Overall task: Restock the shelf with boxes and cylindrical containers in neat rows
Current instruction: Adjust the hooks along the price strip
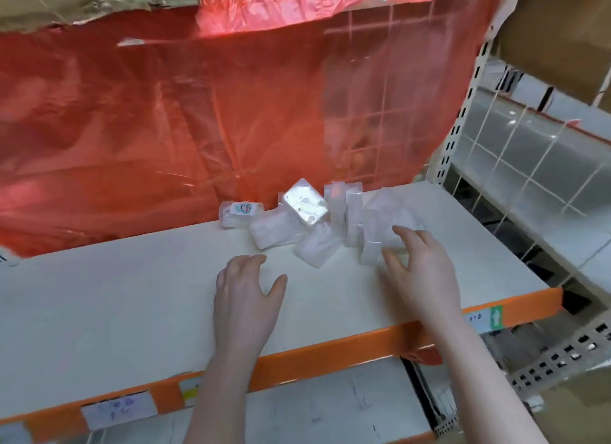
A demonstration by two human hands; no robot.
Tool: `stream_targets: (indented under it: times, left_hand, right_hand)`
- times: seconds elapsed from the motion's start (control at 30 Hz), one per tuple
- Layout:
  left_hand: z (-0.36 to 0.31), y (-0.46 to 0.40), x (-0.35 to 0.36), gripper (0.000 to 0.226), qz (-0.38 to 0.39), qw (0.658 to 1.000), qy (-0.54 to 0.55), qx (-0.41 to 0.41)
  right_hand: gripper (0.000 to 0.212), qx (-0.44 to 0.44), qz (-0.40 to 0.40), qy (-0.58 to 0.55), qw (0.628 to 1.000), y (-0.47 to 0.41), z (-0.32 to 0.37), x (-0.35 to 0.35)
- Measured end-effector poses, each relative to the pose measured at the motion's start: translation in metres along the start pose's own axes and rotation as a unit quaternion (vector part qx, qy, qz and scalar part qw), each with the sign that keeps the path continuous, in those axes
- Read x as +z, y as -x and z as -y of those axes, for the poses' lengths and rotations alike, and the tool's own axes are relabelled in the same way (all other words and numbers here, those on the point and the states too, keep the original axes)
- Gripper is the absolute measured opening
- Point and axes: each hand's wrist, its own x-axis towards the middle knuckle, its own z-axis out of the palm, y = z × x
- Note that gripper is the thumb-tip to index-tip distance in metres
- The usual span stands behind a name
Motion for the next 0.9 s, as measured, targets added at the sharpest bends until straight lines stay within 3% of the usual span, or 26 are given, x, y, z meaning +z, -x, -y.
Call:
stream_targets:
  times: [0.27, 0.53, 0.9]
  left_hand:
    - [-0.003, 0.009, 0.005, 0.043, -0.019, 0.998, -0.022, -0.049]
    - [-0.002, 0.004, 0.016, 0.043, -0.005, 0.999, -0.025, -0.033]
    - [0.000, -0.007, 0.030, 0.043, 0.012, 1.000, 0.006, -0.009]
  right_hand:
    - [0.057, 0.011, 0.037, -0.014, 0.999, -0.029, 0.012, 0.018]
    - [0.040, 0.036, 0.053, 0.015, 0.998, -0.026, 0.007, 0.016]
    - [0.032, 0.085, 0.042, -0.113, 0.989, -0.003, -0.024, -0.007]
